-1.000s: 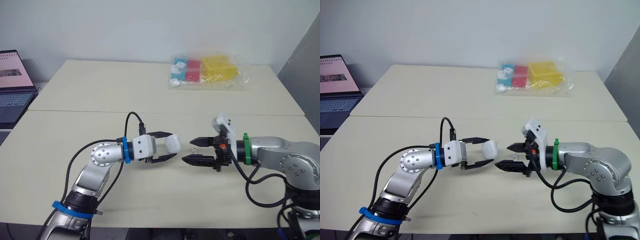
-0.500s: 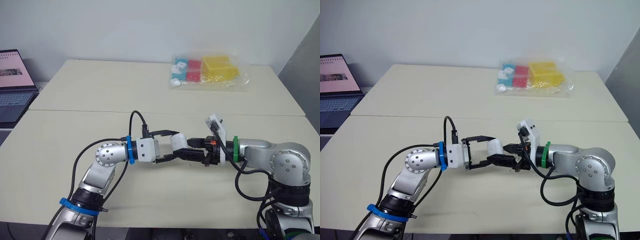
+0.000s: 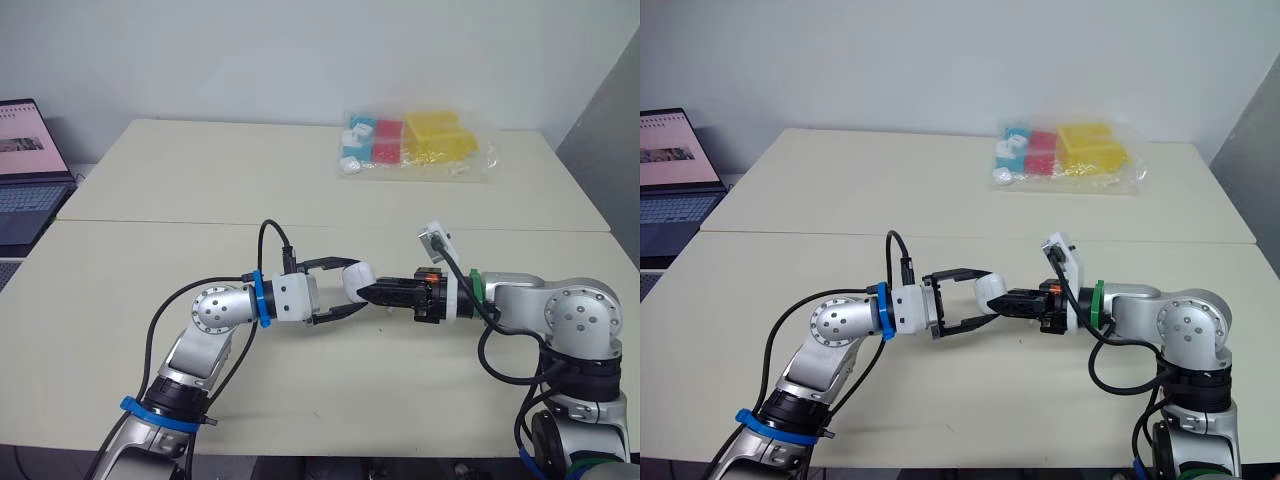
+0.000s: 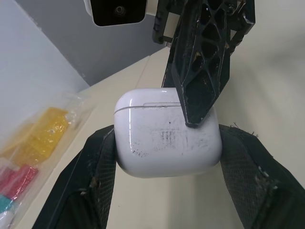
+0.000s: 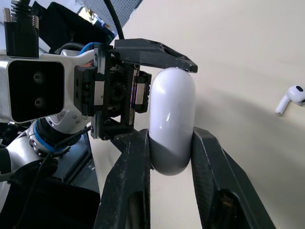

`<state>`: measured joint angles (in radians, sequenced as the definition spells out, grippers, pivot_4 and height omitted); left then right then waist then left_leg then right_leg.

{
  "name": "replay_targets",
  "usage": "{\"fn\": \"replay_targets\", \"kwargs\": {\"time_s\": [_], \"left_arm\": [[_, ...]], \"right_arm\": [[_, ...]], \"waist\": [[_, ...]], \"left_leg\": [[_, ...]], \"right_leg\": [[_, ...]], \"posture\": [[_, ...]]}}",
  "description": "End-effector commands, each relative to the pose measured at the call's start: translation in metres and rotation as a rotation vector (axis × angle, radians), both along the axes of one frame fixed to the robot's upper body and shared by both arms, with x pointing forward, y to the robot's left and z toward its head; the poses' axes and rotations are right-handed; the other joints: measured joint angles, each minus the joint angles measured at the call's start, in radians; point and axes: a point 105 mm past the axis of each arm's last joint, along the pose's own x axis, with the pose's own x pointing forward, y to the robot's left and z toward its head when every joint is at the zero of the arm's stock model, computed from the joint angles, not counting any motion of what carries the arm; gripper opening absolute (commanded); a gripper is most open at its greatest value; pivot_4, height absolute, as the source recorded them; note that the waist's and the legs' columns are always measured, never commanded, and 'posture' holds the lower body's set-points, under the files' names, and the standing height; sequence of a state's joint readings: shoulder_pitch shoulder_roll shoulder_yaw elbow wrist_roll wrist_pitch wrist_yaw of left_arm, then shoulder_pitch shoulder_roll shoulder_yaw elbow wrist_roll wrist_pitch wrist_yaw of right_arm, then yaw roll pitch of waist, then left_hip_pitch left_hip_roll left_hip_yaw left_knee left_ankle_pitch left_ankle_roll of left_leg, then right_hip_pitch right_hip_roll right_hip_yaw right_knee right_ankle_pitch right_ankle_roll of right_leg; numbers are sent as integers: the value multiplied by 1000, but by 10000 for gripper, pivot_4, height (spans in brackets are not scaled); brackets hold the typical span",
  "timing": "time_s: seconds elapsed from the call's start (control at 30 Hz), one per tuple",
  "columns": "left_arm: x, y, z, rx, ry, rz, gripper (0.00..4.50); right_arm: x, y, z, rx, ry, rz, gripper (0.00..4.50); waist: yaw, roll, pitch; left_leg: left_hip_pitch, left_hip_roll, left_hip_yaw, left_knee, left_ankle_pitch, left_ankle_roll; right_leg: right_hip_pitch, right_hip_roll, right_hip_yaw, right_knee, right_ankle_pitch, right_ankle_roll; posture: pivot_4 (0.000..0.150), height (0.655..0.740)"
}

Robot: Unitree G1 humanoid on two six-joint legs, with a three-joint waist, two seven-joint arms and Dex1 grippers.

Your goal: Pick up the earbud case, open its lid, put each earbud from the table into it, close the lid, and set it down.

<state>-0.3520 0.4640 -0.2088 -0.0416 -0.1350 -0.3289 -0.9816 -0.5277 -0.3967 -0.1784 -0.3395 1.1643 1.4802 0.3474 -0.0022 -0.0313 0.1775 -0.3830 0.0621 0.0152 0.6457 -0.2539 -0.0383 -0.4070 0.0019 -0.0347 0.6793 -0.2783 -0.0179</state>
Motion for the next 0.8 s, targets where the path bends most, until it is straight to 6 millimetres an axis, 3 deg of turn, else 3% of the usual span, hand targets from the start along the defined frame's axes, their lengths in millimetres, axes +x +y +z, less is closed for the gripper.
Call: {"fn": "replay_targets", "kwargs": {"time_s": [0.03, 0.2, 0.27, 0.4, 0.6, 0.73, 0.8], "left_arm": [[-3, -6, 18, -64, -71, -15, 27813], [-4, -6, 16, -85, -16, -17, 27813], [1, -4, 13, -72, -2, 15, 35649], [4, -2, 6, -16, 26, 35, 45000], [9, 14, -1, 39, 220, 81, 45000], [2, 24, -8, 103, 515, 119, 45000], [-2, 22, -6, 133, 561, 116, 45000]], "right_arm": [[-6, 5, 9, 26, -14, 52, 7551], [-5, 5, 10, 27, -15, 50, 7551], [-5, 5, 10, 22, -19, 49, 7551], [-5, 3, 11, 15, -21, 50, 7550], [-3, -7, 11, -76, -56, 55, 7550], [5, -29, 17, -406, -301, 116, 7550], [8, -35, 17, -548, -425, 198, 7550]], "waist": [[0, 0, 0], [0, 0, 0], [0, 0, 0], [0, 0, 0], [-2, 0, 0], [-6, 3, 3], [-6, 4, 4]], "left_leg": [[0, 0, 0, 0, 0, 0], [0, 0, 0, 0, 0, 0], [0, 0, 0, 0, 0, 0], [0, 0, 0, 0, 0, 0], [-1, 0, 0, 0, 0, 0], [-4, 0, 0, 0, 0, 0], [-5, -1, -1, -1, 0, 0]], "right_leg": [[0, 0, 0, 0, 0, 0], [0, 0, 0, 0, 0, 0], [0, 0, 0, 0, 0, 0], [0, 0, 0, 0, 0, 0], [-1, 2, 0, -1, 0, 0], [-4, 2, 0, -1, 0, 0], [-6, 2, 0, -2, 0, 1]], "posture": [[1500, 7400], [1500, 7400], [1500, 7400], [1500, 7400], [1500, 7400], [1500, 7400], [1500, 7400]]}}
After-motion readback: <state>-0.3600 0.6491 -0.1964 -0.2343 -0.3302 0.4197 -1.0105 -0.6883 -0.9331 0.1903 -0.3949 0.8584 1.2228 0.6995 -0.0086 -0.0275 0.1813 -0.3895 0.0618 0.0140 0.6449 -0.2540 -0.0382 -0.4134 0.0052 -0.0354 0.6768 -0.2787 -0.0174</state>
